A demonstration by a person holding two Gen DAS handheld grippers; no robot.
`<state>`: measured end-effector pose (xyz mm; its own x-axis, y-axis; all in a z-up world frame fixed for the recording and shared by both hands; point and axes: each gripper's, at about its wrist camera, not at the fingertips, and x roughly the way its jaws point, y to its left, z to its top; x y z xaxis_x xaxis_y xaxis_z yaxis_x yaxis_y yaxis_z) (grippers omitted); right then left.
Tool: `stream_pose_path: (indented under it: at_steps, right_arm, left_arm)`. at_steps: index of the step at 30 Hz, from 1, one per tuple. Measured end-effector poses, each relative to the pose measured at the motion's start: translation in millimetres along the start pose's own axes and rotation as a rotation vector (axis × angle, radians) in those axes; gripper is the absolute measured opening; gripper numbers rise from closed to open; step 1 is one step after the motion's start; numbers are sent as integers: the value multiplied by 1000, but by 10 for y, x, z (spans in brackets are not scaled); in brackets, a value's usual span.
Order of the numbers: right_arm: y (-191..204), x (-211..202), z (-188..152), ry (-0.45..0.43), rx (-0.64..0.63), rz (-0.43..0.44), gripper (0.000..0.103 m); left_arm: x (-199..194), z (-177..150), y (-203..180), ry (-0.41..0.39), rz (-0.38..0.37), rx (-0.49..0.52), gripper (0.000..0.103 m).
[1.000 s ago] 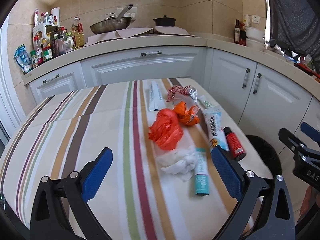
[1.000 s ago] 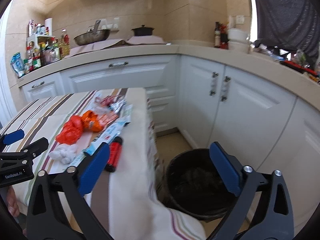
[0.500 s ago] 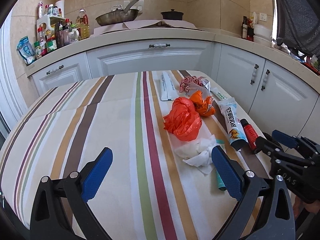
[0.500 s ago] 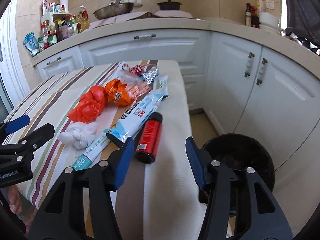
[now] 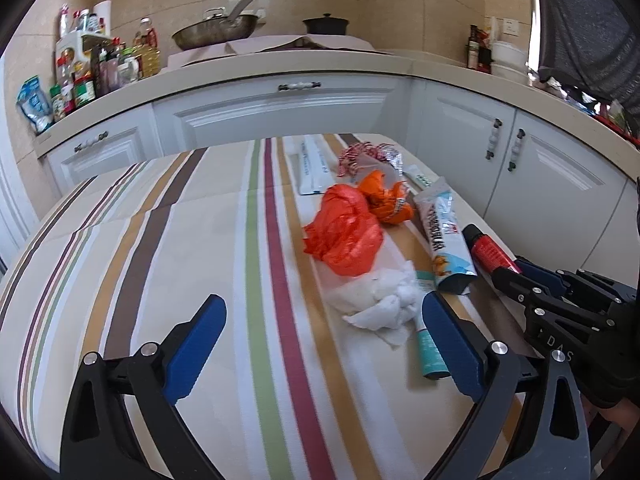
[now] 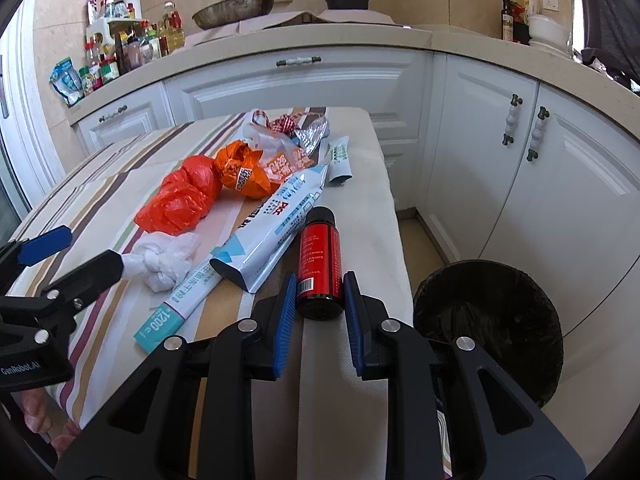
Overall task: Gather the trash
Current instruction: 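Grasp the red spray can with the right tool while the left tool approaches the white tissue, then grasp the white tissue with the left tool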
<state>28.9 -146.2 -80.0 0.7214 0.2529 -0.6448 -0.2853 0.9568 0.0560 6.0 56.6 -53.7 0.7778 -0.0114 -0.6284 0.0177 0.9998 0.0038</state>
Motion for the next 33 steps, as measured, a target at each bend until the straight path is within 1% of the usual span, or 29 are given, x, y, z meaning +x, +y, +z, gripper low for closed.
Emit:
stream_pose_path:
  at_steps: [3,5,6,7,12,14,16,17,18,19,21,25,30,33]
  right_arm:
    - [-40,-51,-7,-10,6,4,23]
    - [-80,-97,-18,-19,14,4,23]
    - [-97,-119,-20,-22,19,5,23]
    - [-126,-146,-22,-29,26,6,23]
    - [-214,-223,-20,-46,44,3,23]
    - [-256,-236,-23,-50,53,2,23]
    - [-288,-238,-30,-51,60,3,23]
    - [-294,-239,-32,-51,62,3,23]
    - [-308,-239,-34,-51,66,4,23]
    - [-313,-242,-34,-52,68,4,23]
    - [-332,-247,-38,-55,73,2,23]
    - [-353,-257,-45,-62,76,0,23]
    - [-351,-300,-66,-74,77,-4,23]
    - [-360,-335,-66,-82,79,-7,23]
  left_arm:
    - [2,2,-64,-5,-15,19,94]
    - [32,2,-119,2,-23,34,85]
    - [50,0,-135,8,-28,39,71]
    - [88,5,-155,25,-36,45,69]
    - [177,10,-212,41,-45,56,69]
    - [212,19,-243,45,-49,69,65]
    - [259,22,-246,69,-66,68,52]
    - [274,19,-240,79,-74,64,49]
    - [284,14,-239,85,-82,61,42]
    - [286,8,-231,89,-95,59,39]
    - [273,3,-236,82,-97,61,32]
    - [237,-22,-240,67,-97,64,28]
    - [134,-31,-198,42,-92,47,27]
    - [46,-25,-174,24,-72,47,27]
